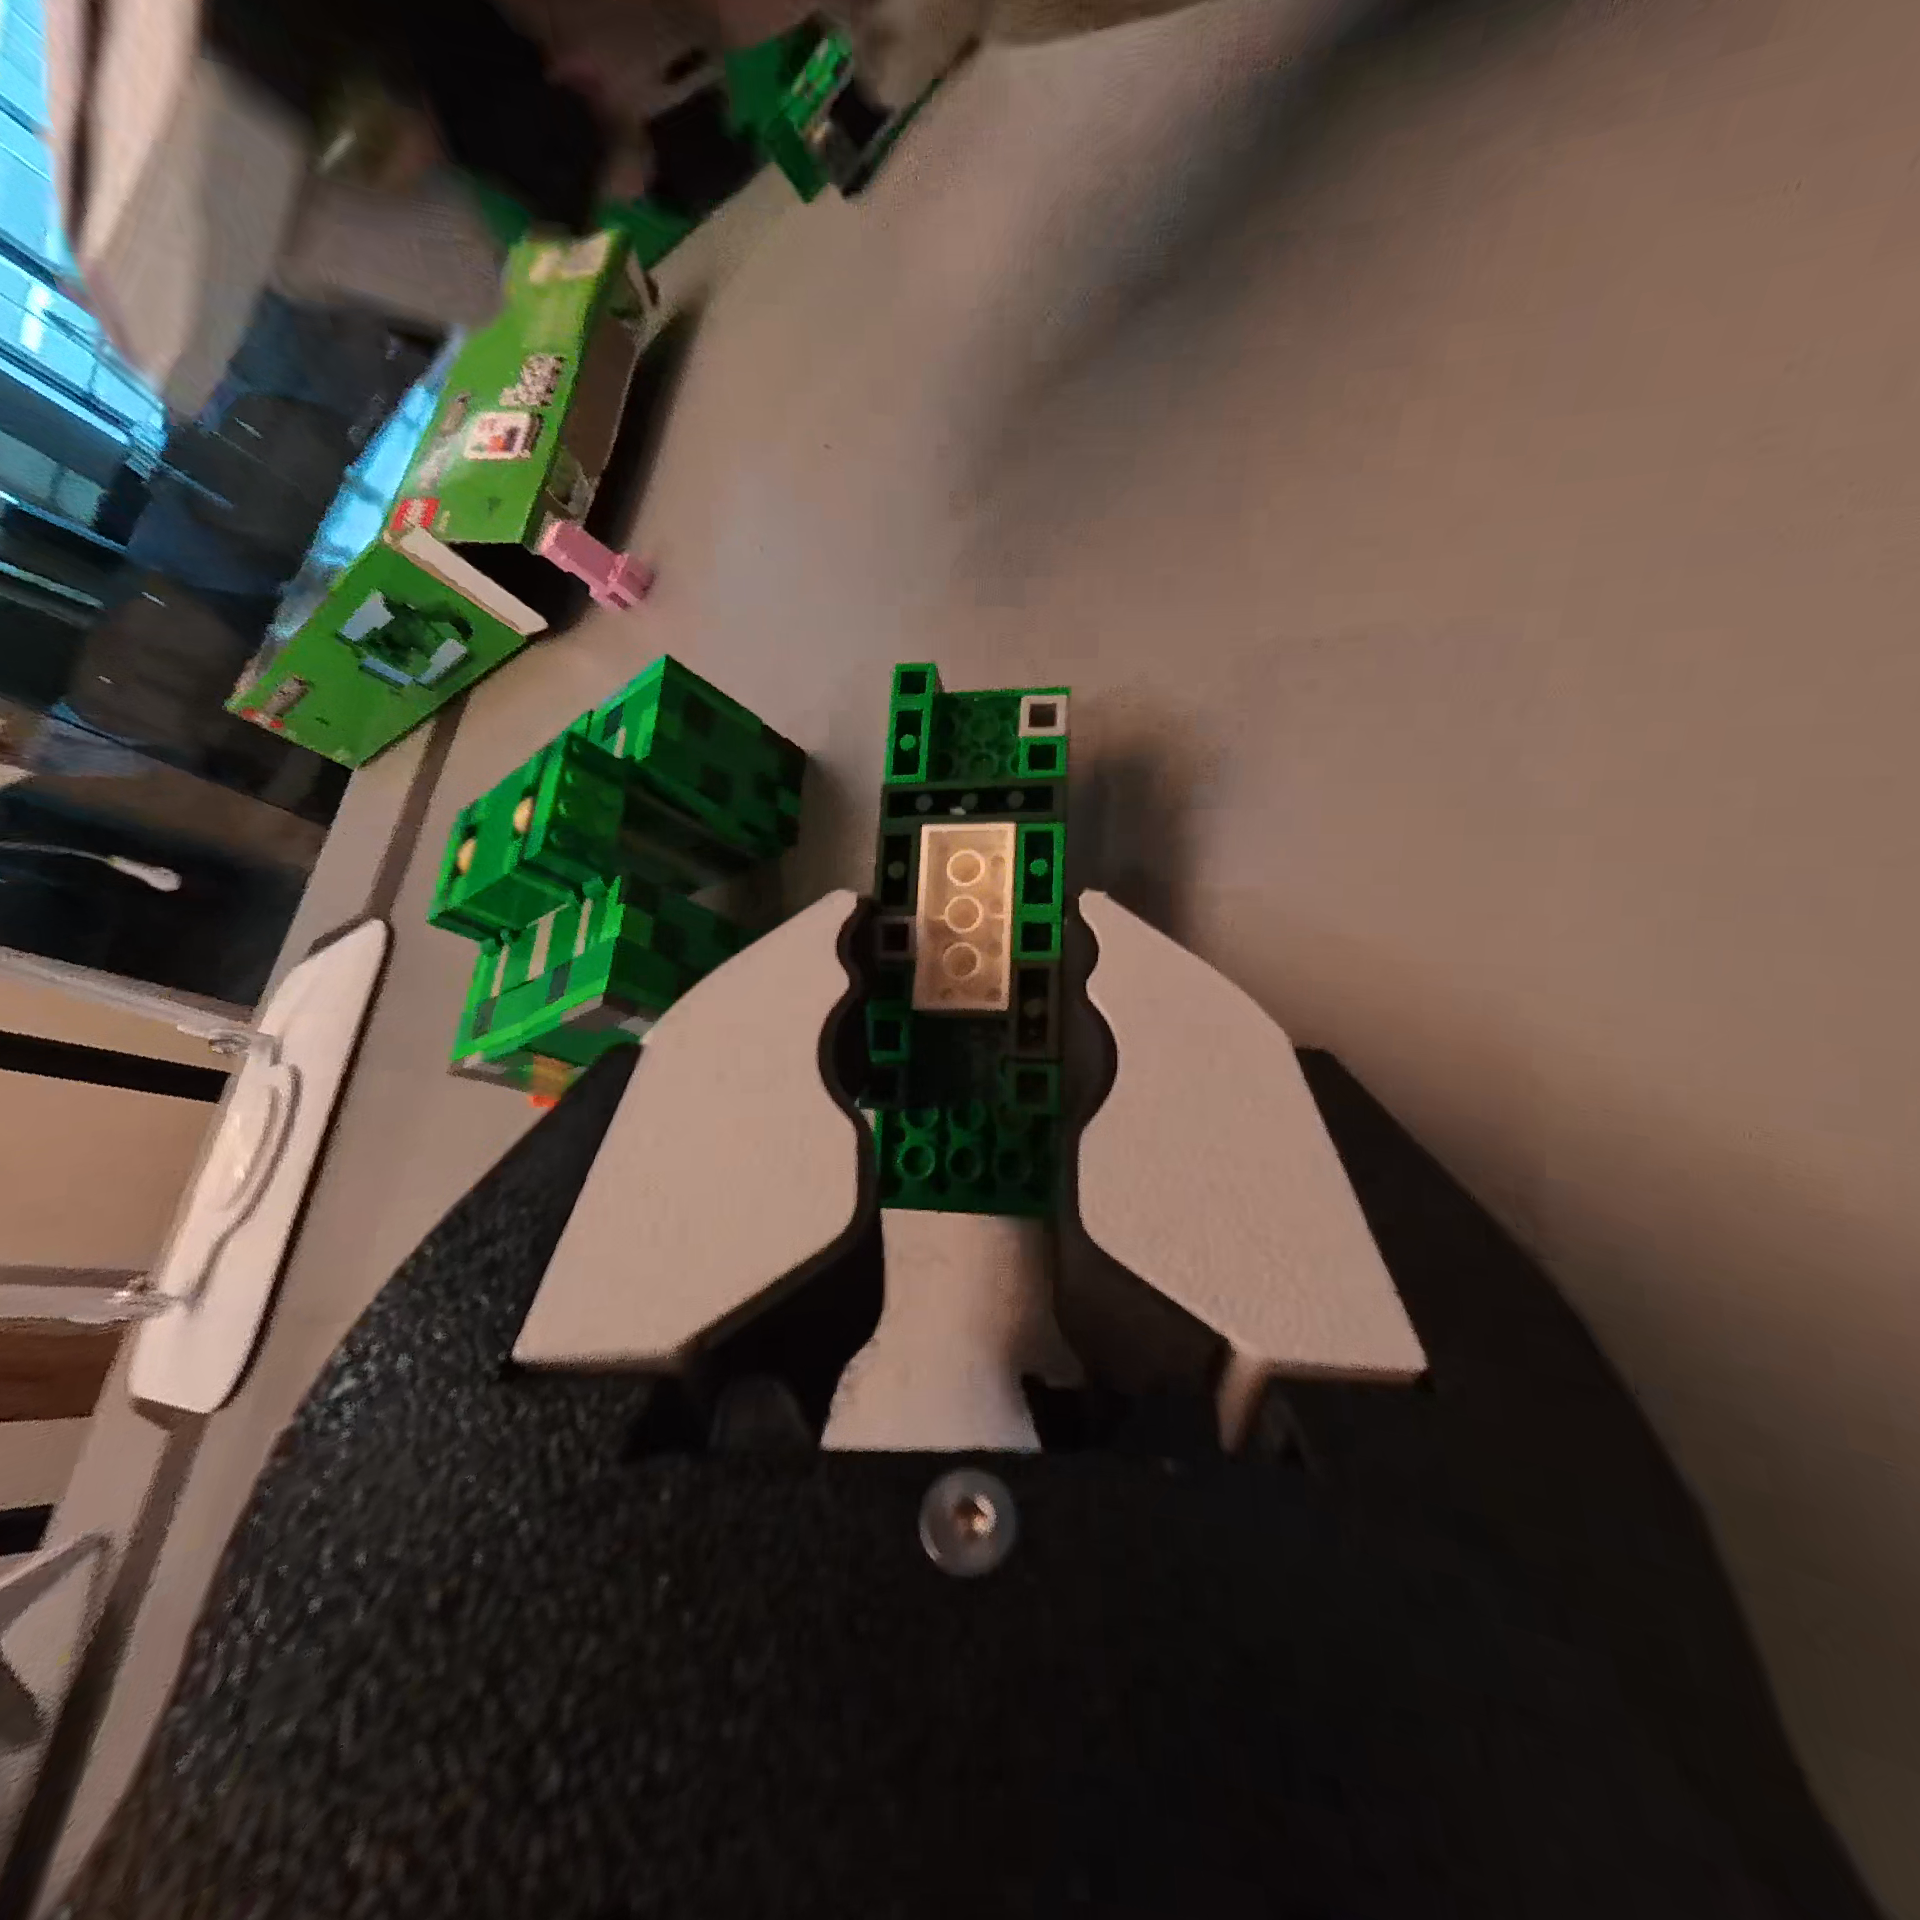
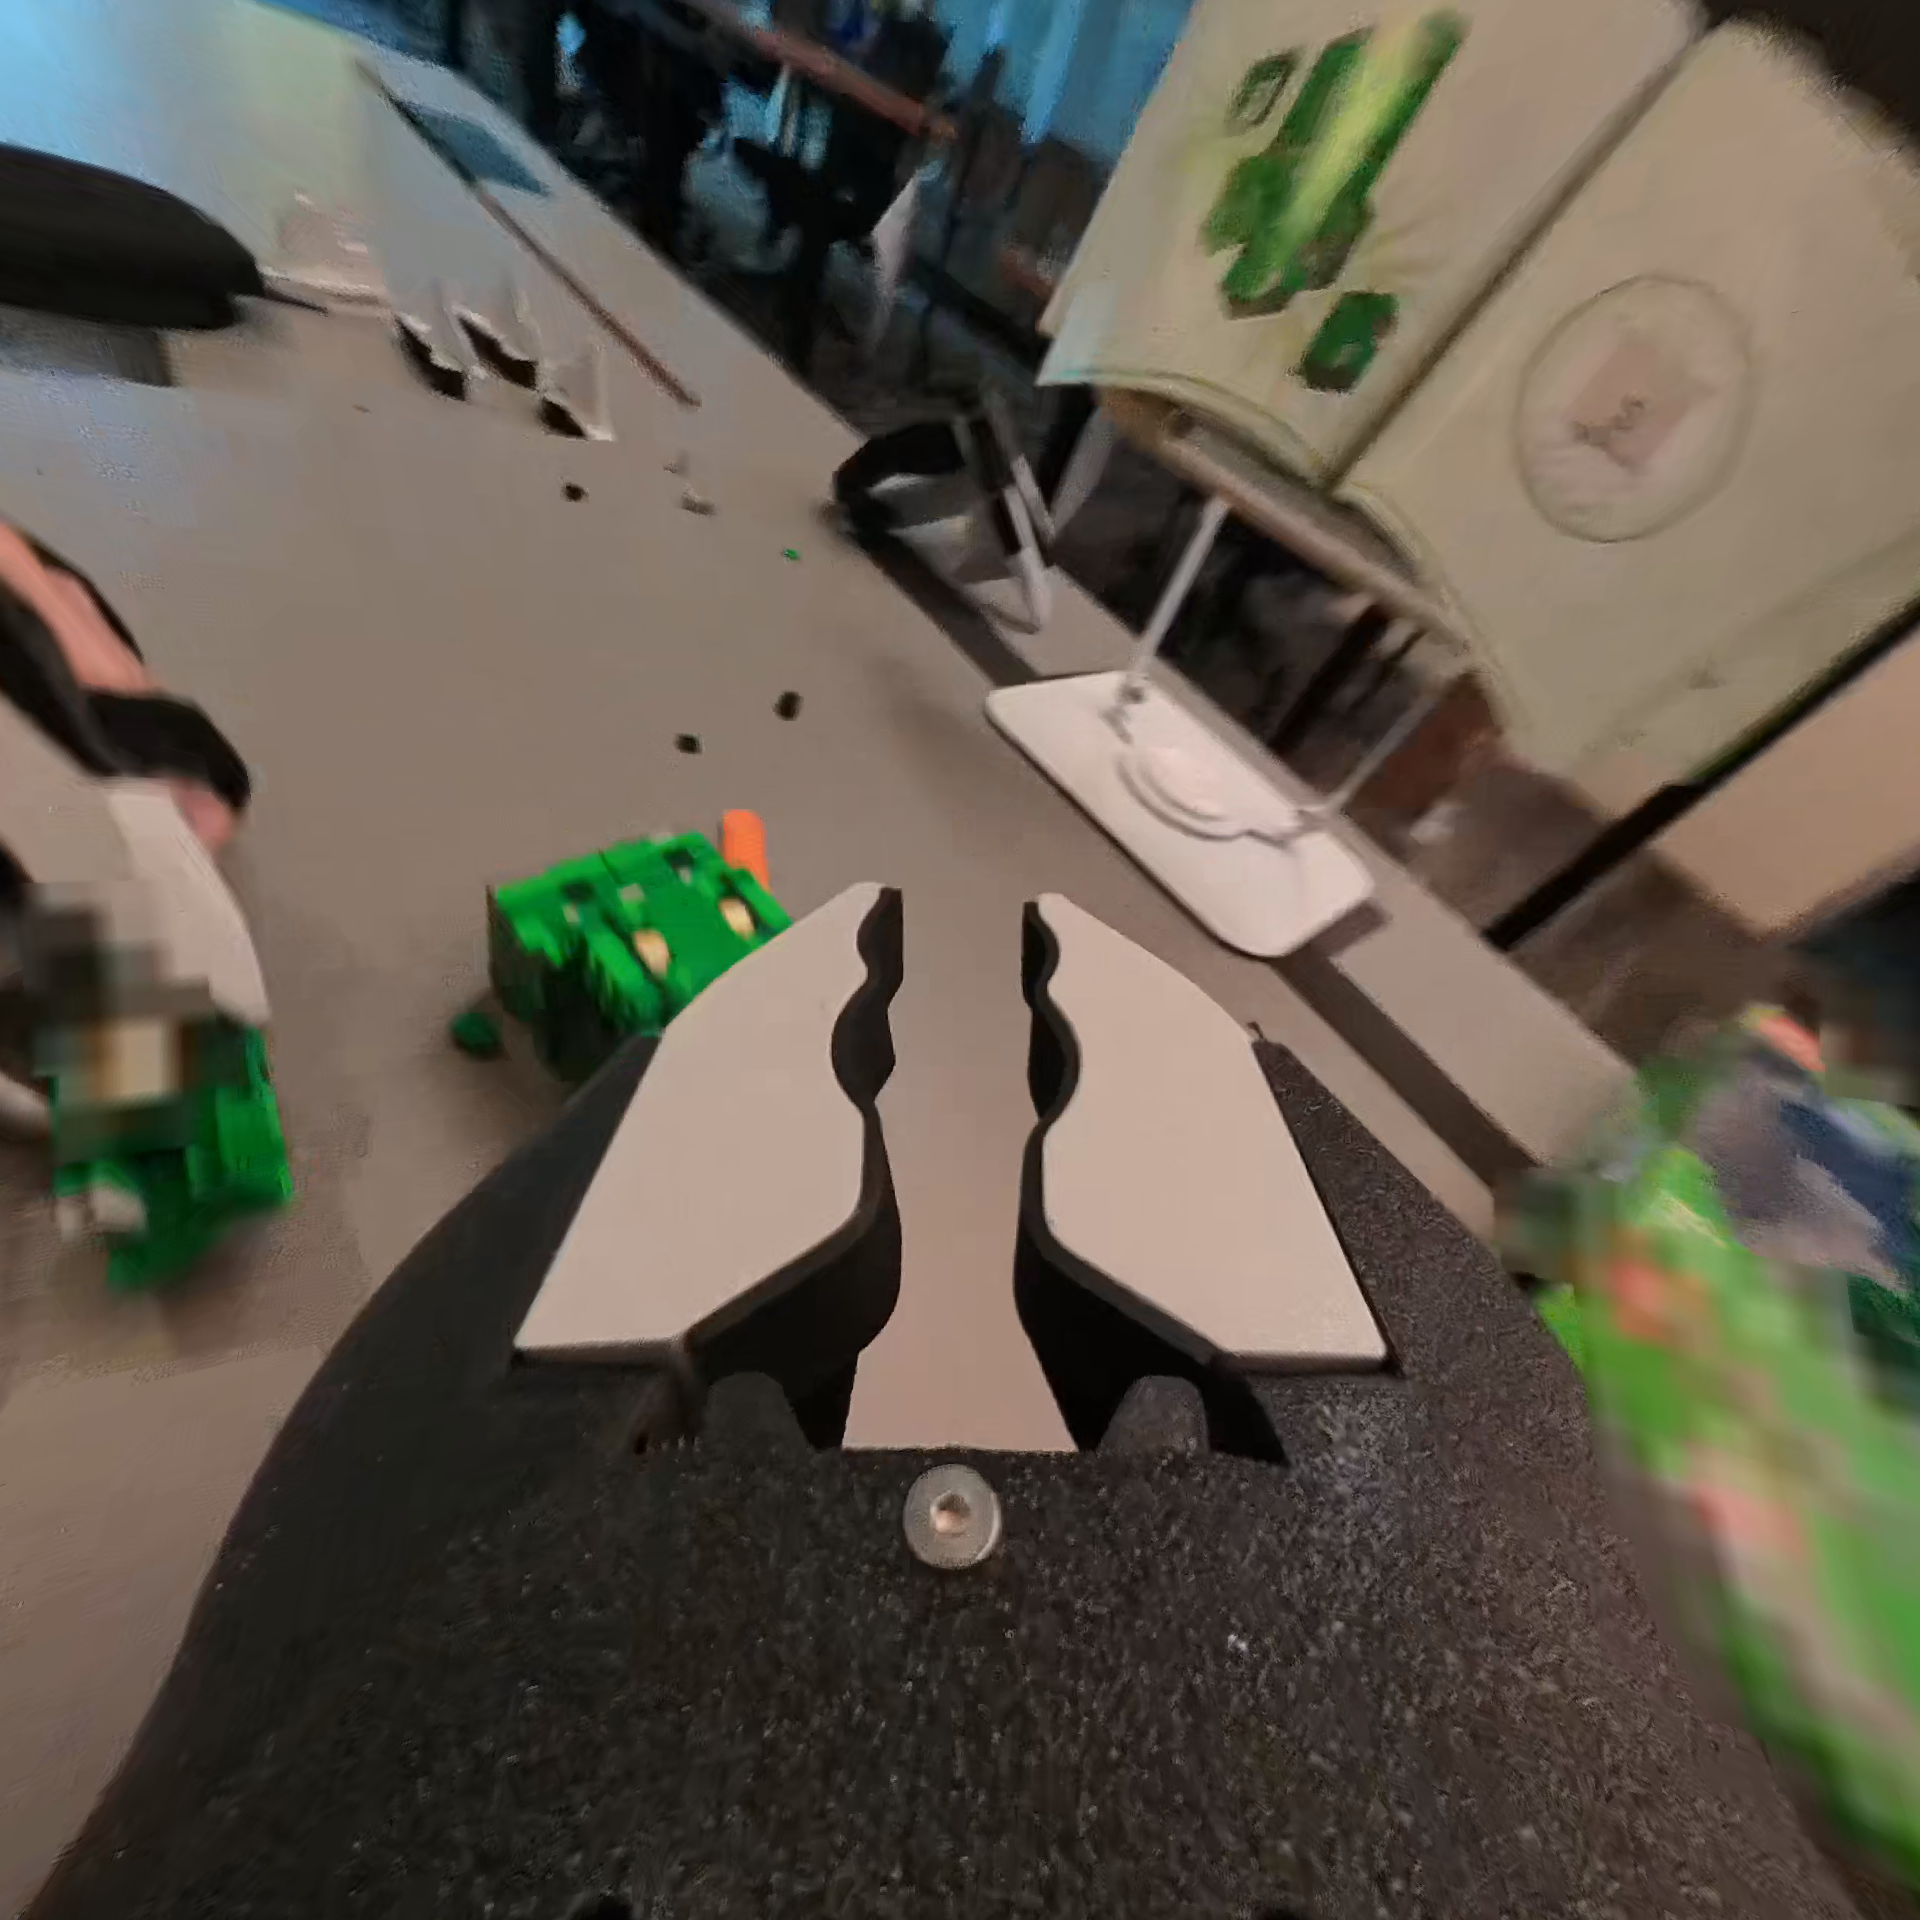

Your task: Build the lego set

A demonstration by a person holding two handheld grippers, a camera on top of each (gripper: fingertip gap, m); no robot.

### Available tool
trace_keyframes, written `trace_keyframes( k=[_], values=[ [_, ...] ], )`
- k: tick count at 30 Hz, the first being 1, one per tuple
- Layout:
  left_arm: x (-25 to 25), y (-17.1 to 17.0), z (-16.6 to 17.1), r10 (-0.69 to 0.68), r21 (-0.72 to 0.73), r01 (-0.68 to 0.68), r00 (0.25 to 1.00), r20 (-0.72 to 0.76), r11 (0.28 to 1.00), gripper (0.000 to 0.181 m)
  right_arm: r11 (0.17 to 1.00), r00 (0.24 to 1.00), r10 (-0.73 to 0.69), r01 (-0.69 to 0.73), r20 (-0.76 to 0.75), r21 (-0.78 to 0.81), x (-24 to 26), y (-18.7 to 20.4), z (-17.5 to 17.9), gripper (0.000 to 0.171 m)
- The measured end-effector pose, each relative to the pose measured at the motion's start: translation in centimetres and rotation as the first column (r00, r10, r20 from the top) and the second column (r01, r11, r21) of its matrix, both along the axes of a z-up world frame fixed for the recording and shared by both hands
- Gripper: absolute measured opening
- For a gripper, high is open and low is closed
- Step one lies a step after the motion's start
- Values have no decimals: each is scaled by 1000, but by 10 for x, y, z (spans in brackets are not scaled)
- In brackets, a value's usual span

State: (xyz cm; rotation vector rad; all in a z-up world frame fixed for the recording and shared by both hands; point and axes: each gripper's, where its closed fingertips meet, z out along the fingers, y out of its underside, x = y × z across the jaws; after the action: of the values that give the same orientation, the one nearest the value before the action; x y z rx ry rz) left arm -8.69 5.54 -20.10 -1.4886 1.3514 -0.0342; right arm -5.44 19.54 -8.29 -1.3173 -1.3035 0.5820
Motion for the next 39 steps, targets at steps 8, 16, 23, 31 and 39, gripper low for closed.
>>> trace_keyframes(
  k=[8,16,23,31,39],
  values=[
    [-2,2,1,21,19,-22,999,29,1000,34,777,895,215,85,390,-624,-191,22,-37,13],
    [-1,3,0,23,-7,-23,999,39,1000,34,787,499,301,352,813,-507,-249,36,-117,12],
    [1,4,-1,21,-15,-20,999,39,1000,34,805,166,298,486,940,-340,-250,38,-137,16],
    [2,4,-1,17,-23,-16,999,40,1000,34,839,-20,276,494,961,-231,-249,35,-141,0],
    [9,-6,-3,-45,-57,48,998,43,997,34,827,322,404,273,856,-492,-221,-16,-94,0]
  ],
)
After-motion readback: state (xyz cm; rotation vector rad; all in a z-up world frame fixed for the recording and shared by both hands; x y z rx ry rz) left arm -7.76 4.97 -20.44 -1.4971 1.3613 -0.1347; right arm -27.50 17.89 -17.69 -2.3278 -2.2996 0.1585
